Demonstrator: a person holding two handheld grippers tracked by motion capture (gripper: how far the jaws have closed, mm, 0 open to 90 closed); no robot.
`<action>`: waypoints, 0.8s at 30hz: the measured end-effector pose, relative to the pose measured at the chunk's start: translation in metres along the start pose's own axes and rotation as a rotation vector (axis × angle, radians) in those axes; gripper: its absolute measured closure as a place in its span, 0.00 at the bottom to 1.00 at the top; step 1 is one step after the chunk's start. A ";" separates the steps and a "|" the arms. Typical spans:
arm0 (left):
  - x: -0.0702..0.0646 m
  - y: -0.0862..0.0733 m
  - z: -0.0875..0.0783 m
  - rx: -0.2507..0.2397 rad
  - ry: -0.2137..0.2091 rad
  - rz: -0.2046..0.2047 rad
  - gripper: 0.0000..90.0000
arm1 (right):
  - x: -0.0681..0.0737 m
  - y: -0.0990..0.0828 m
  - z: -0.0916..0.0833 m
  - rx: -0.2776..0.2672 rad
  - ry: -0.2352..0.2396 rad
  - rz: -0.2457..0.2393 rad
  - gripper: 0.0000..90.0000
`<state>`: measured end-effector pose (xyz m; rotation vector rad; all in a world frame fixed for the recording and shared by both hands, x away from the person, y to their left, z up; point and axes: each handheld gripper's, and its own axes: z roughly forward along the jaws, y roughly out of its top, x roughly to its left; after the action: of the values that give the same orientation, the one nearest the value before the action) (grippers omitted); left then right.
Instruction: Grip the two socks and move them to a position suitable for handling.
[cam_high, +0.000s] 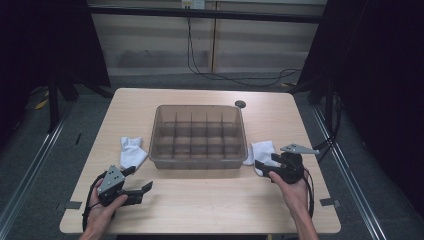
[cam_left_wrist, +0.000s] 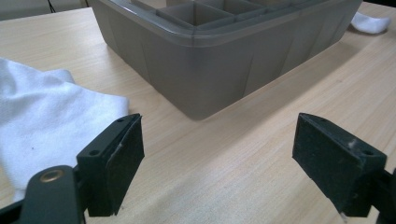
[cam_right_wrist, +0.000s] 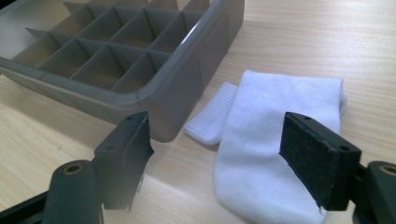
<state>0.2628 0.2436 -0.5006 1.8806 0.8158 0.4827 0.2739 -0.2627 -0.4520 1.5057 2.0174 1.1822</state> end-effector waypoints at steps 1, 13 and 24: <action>0.000 0.000 0.000 -0.001 0.000 -0.002 0.18 | -0.003 0.004 0.002 0.017 0.009 0.002 0.28; 0.000 0.000 0.001 0.006 0.003 0.008 0.18 | -0.030 0.029 0.027 0.179 0.034 0.055 0.26; -0.002 0.000 0.002 0.008 -0.008 0.009 0.18 | -0.045 0.037 0.053 0.282 0.017 0.077 0.19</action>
<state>0.2628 0.2410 -0.5016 1.8929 0.8055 0.4772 0.3508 -0.2793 -0.4623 1.7228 2.2302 0.9708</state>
